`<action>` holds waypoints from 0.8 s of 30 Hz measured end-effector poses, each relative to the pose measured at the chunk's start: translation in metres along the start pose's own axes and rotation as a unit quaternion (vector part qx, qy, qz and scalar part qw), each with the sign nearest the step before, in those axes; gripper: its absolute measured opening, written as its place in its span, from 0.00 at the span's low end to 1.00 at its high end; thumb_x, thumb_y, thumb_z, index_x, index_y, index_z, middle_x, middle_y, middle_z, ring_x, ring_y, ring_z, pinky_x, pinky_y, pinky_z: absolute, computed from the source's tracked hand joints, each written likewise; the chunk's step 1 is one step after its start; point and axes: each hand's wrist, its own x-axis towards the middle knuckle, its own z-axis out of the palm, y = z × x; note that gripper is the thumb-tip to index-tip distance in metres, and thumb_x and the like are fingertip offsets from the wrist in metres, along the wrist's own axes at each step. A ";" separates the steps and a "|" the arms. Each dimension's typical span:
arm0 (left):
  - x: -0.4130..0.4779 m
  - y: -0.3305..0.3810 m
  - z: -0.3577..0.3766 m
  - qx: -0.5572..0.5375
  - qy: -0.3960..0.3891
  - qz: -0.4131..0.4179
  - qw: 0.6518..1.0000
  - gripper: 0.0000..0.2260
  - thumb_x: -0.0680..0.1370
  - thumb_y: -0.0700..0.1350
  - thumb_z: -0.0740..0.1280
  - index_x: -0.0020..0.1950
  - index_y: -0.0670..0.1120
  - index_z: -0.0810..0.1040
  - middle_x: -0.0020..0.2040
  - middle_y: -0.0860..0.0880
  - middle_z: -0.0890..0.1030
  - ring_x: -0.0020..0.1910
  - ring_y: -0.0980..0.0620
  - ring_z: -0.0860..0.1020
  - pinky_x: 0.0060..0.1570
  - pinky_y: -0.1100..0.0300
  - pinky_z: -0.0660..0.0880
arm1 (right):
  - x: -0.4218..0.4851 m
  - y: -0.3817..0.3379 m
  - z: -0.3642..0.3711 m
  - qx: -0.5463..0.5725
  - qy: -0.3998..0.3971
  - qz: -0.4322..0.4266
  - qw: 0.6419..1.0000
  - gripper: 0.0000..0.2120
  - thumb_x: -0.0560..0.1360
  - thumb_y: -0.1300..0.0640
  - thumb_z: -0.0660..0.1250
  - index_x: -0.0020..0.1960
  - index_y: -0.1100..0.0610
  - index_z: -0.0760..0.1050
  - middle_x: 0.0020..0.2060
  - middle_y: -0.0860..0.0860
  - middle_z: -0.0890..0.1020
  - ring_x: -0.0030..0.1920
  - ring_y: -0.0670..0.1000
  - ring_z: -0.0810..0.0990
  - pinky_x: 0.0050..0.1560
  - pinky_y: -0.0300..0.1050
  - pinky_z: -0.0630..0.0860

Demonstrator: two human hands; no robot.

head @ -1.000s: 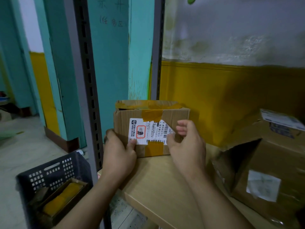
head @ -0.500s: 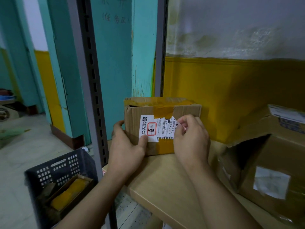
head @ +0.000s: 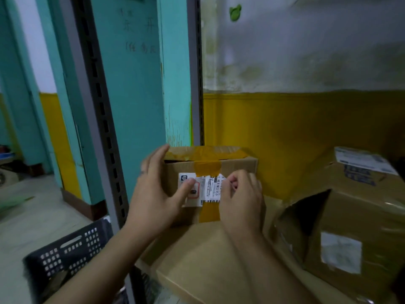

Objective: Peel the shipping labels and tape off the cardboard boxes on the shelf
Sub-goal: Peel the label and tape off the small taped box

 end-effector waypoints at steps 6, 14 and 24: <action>0.048 0.023 -0.010 0.205 -0.133 0.103 0.964 0.28 0.70 0.71 0.57 0.65 0.60 0.74 0.55 0.57 0.81 0.53 0.56 0.79 0.58 0.48 0.78 | 0.002 0.000 0.000 0.005 -0.010 0.003 1.000 0.07 0.79 0.49 0.63 0.44 0.47 0.67 0.44 0.45 0.72 0.47 0.46 0.71 0.46 0.47 0.76; 0.067 0.032 -0.007 0.309 -0.181 0.177 0.917 0.15 0.79 0.62 0.59 0.56 0.54 0.77 0.47 0.54 0.76 0.46 0.54 0.76 0.45 0.55 0.79 | 0.000 -0.001 0.006 0.021 0.017 -0.011 1.000 0.08 0.78 0.51 0.64 0.43 0.47 0.66 0.42 0.46 0.71 0.44 0.46 0.71 0.43 0.45 0.73; 0.062 0.032 -0.011 0.356 -0.205 0.262 0.873 0.19 0.80 0.56 0.62 0.69 0.52 0.65 0.61 0.52 0.73 0.53 0.52 0.77 0.48 0.56 0.79 | -0.003 -0.010 0.010 0.026 0.012 -0.026 0.999 0.10 0.78 0.52 0.65 0.42 0.47 0.64 0.41 0.45 0.69 0.42 0.46 0.70 0.42 0.45 0.73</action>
